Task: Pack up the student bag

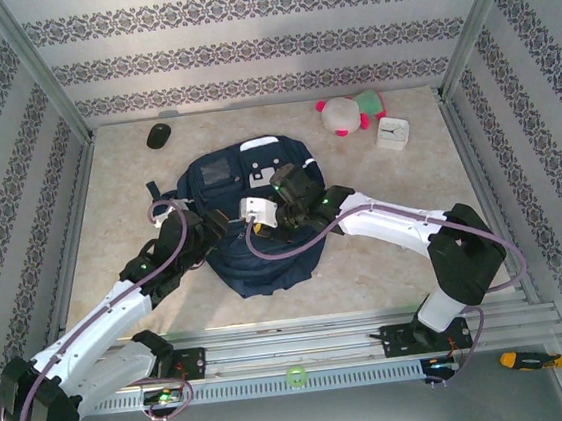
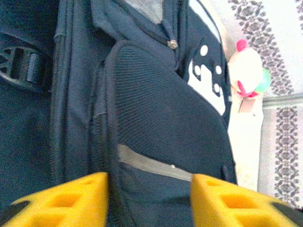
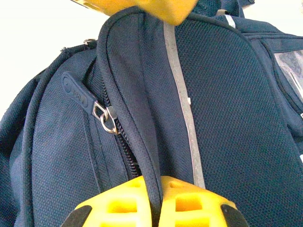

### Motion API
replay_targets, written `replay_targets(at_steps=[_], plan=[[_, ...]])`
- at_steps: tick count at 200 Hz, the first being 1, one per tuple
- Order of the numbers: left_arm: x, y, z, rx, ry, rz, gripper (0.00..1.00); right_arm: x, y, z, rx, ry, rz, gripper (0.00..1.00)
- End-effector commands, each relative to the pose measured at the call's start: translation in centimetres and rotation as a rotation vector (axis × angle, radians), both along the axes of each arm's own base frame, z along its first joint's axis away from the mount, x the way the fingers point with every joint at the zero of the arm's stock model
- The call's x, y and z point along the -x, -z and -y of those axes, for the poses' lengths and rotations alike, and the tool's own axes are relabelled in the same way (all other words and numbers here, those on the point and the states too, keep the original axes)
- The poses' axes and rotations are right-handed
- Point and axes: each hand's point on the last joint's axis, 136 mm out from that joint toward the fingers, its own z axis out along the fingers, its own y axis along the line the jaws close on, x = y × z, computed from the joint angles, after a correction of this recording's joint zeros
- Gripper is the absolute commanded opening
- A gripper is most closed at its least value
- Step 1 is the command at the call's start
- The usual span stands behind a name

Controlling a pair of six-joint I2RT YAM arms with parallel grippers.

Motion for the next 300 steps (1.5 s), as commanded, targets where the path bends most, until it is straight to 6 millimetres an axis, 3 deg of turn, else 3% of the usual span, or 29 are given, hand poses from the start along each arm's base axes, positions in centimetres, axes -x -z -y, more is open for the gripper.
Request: replay_targets(at_steps=[1, 23, 54, 93, 161, 203, 229, 258, 300], plan=[[0.2, -2.3, 0.2, -0.158, 0.152, 0.115, 0.55, -0.3, -3.9, -0.9, -0.111, -0.015, 0.027, 0.0], [0.8, -3.4, 0.7, -0.347, 0.324, 0.255, 0.54, -0.3, -4.7, -1.0, -0.153, -0.014, -0.018, 0.0], [3.0, -4.5, 3.2, -0.506, 0.641, 0.517, 0.51, -0.4, -5.8, -1.2, -0.212, -0.02, -0.084, 0.0], [4.4, -2.0, 4.1, -0.595, 0.822, 0.524, 0.52, -0.5, -6.2, -1.3, -0.228, -0.022, -0.096, 0.0], [2.5, 0.5, 5.3, -0.529, 0.775, 0.453, 0.45, -0.2, -6.8, -1.6, -0.251, -0.036, -0.124, 0.0], [2.2, 0.5, 5.6, -0.538, 0.77, 0.443, 0.45, -0.9, -7.3, -1.6, -0.273, 0.002, -0.16, 0.0], [2.1, -0.8, 3.5, -0.522, 0.625, 0.436, 0.56, -2.6, -7.7, -0.9, -0.301, 0.095, -0.221, 0.0], [2.8, -2.4, 1.8, -0.431, 0.502, 0.447, 0.68, -2.8, -8.4, -0.9, -0.345, 0.105, -0.315, 0.0], [3.3, -2.0, 2.1, -0.32, 0.493, 0.369, 0.68, -2.4, -9.1, -1.2, -0.371, 0.088, -0.376, 0.0]])
